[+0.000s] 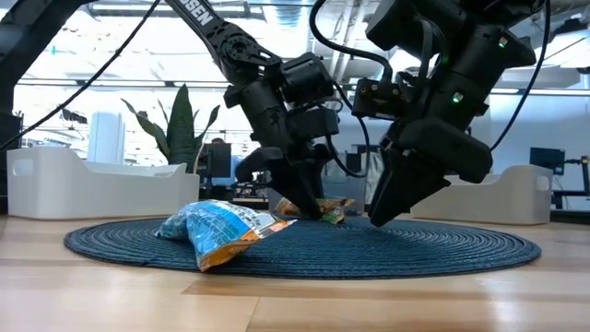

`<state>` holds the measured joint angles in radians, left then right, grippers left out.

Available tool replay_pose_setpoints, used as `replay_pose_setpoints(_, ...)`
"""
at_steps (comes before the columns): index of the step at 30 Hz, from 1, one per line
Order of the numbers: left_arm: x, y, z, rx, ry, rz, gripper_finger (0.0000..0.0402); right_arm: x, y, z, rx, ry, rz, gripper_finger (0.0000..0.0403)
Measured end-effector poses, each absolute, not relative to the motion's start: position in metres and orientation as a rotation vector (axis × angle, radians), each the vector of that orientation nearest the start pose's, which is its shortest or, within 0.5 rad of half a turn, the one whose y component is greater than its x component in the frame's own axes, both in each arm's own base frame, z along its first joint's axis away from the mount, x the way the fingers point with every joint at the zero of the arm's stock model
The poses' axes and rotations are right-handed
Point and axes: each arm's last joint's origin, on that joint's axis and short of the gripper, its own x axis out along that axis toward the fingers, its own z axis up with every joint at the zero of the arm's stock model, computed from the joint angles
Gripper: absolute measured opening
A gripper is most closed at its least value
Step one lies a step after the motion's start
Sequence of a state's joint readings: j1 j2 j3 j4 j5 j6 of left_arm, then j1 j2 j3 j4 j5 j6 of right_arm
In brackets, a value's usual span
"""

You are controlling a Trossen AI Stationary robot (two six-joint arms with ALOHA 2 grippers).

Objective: Pick and place Granola Bars by type
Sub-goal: Put the yellow granola bar into the white bin

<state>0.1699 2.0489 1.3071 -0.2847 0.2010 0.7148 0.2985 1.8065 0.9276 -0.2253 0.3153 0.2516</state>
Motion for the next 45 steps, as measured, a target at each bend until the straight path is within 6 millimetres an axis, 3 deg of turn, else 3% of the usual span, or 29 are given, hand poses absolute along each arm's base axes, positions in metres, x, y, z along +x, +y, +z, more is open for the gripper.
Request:
replay_pose_setpoints(7, 0.401, 0.062, 0.154, 0.439, 0.946, -0.355, 0.0066, 0.315, 0.088, 0.125, -0.121, 1.037, -0.137, 0.0134)
replay_pose_setpoints(13, 0.383, 0.055, 0.193, 0.394, 0.979, -0.285, 0.0066, 0.316, 0.084, 0.125, -0.115, 1.038, -0.147, 0.0132)
replay_pose_setpoints(20, 0.340, 0.042, 0.243, 0.314, 1.118, -0.118, 0.0066, 0.317, 0.081, 0.125, -0.111, 1.042, -0.157, 0.0134)
replay_pose_setpoints(29, 0.286, 0.026, 0.283, 0.208, 1.260, 0.299, 0.0066, 0.316, 0.081, 0.124, -0.113, 1.046, -0.157, 0.0134)
replay_pose_setpoints(39, 0.254, 0.004, 0.300, 0.230, 1.284, 0.500, 0.0066, 0.316, 0.081, 0.124, -0.114, 1.047, -0.156, 0.0134)
replay_pose_setpoints(45, 0.232, 0.002, 0.281, 0.172, 1.337, 0.610, 0.0066, 0.316, 0.081, 0.124, -0.114, 1.045, -0.156, 0.0133)
